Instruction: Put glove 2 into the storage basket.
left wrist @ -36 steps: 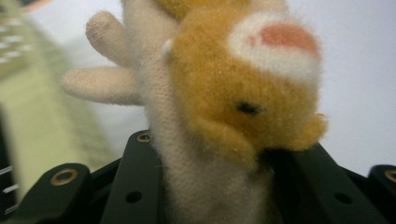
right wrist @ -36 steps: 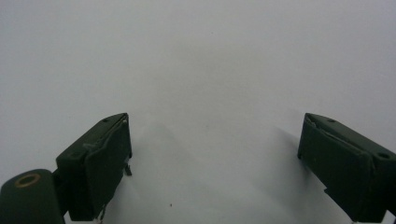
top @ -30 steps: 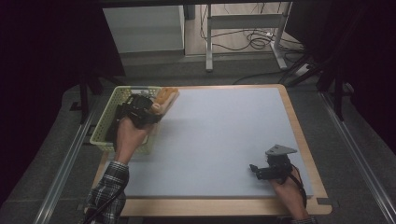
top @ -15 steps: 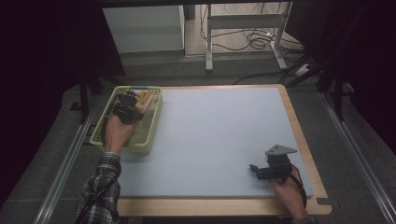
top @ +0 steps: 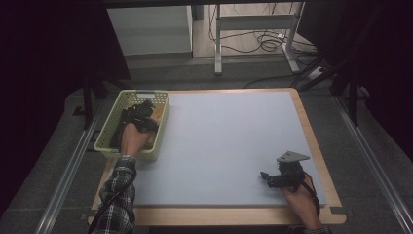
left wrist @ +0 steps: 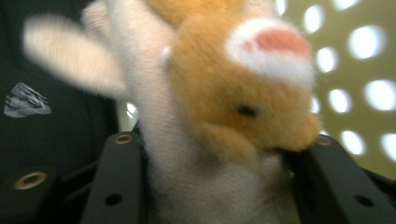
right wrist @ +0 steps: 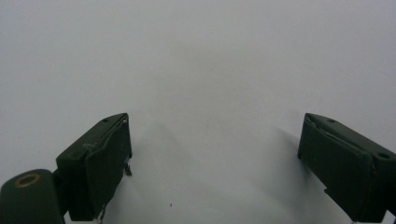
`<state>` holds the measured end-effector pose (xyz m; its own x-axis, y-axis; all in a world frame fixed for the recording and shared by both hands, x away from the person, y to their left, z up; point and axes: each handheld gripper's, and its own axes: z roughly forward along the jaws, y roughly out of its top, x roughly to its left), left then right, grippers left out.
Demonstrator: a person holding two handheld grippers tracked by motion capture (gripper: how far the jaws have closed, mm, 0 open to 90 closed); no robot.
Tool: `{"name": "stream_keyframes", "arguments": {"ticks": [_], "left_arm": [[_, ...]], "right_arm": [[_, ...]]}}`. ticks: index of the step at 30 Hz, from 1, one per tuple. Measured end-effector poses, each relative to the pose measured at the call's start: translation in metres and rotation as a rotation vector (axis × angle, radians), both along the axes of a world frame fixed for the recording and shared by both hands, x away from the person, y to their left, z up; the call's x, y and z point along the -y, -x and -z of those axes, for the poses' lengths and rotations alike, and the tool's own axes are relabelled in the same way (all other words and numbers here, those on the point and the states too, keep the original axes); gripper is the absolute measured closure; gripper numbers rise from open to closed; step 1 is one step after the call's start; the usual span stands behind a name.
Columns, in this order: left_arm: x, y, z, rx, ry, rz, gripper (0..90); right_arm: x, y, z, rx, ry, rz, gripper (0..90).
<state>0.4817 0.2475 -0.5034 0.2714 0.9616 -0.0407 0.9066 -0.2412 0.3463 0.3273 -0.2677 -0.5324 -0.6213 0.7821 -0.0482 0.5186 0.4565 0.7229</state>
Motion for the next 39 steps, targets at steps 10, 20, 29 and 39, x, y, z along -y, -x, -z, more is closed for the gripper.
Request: {"name": "stream_keyframes", "arguments": {"ticks": [10,20,29,39], "left_arm": [[-0.021,0.023,-0.037,0.143,0.088,0.022,16.8],[-0.028,0.016,-0.015,0.094,-0.094,-0.061,68.2],[-0.015,0.01,-0.008,0.089,-0.059,-0.036,70.3],[-0.039,0.024,-0.022,0.211,-0.028,-0.092,32.8]], "right_arm": [[0.0,0.0,0.0,-0.001,0.001,0.0,9.5],[0.0,0.0,0.0,-0.001,0.0,0.0,9.4],[0.0,0.0,0.0,0.0,0.0,0.0,9.4],[0.0,0.0,0.0,-0.001,0.0,0.0,9.5]]}}
